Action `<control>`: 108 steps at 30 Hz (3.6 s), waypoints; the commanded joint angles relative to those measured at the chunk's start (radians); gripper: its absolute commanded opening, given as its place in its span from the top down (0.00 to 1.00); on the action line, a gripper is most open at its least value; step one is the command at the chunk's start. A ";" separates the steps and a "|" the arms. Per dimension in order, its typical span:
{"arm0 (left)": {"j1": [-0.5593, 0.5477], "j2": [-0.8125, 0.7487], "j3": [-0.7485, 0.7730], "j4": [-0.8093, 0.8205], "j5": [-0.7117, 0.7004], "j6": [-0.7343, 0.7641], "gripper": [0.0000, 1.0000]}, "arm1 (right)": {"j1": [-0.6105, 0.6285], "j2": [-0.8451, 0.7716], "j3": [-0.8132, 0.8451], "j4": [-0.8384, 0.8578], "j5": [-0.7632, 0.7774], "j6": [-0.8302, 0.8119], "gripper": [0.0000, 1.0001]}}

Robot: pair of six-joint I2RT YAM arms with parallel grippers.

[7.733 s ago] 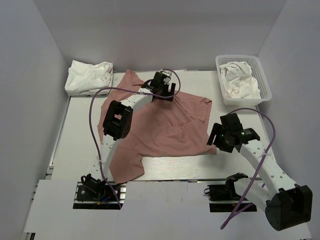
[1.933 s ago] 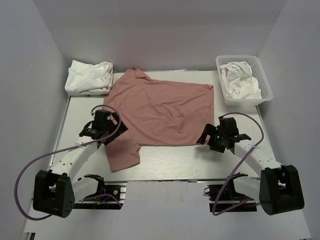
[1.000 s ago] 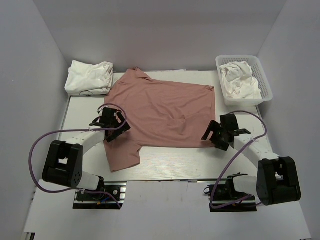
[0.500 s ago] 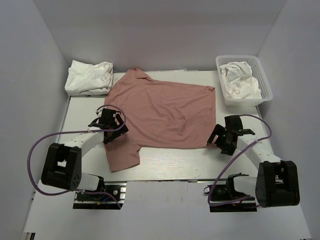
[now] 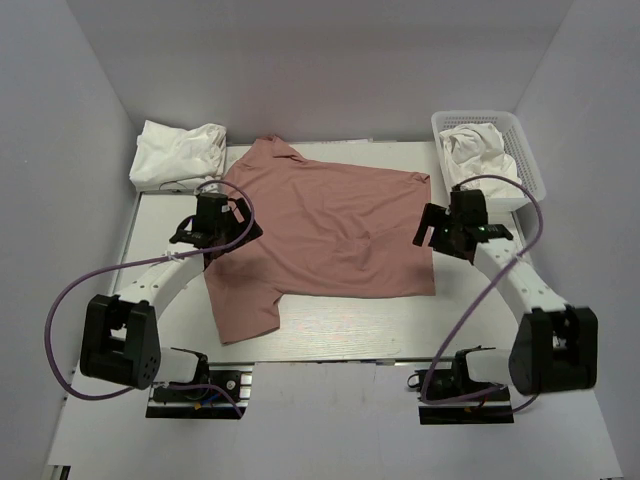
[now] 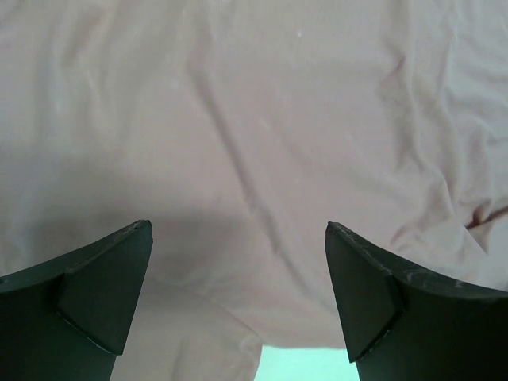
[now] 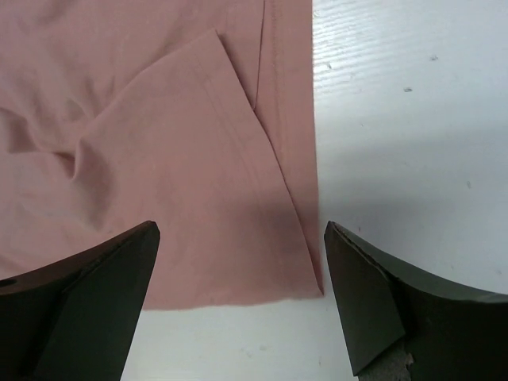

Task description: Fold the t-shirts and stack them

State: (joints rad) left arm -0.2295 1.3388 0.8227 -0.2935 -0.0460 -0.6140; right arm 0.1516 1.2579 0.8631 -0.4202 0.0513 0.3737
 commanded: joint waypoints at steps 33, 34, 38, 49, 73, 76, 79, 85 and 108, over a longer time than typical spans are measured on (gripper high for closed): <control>0.009 0.209 0.110 0.030 -0.089 0.060 0.00 | 0.043 0.615 0.370 0.081 0.045 -0.039 0.20; 0.009 0.218 0.110 0.030 -0.089 0.060 0.00 | 0.046 0.615 0.375 0.075 0.108 -0.041 0.18; 0.009 0.270 0.144 0.085 -0.071 0.060 0.00 | 0.052 0.606 0.382 0.035 0.195 -0.059 0.10; 0.018 0.519 0.257 0.083 -0.035 0.060 0.00 | 0.060 0.630 0.396 -0.062 0.597 -0.059 0.10; 0.036 0.496 0.219 0.113 0.101 0.088 0.00 | 0.052 0.414 0.229 0.095 0.030 -0.180 0.16; 0.036 0.487 0.219 0.122 0.110 0.088 0.00 | 0.059 0.445 0.220 0.092 0.018 -0.164 0.20; 0.036 0.474 0.210 0.122 0.110 0.088 0.00 | 0.055 0.452 0.212 0.092 0.042 -0.145 0.20; 0.036 0.445 0.210 0.122 0.130 0.097 0.00 | 0.052 0.429 0.179 0.086 0.079 -0.130 0.20; 0.027 0.247 0.188 0.122 0.140 0.088 0.00 | 0.055 0.377 0.149 0.094 0.174 -0.108 0.95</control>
State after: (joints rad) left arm -0.1986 1.6230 1.0206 -0.1593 0.0952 -0.5240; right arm 0.2100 1.6890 0.9985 -0.3141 0.1703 0.2459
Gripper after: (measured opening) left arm 0.997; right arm 0.079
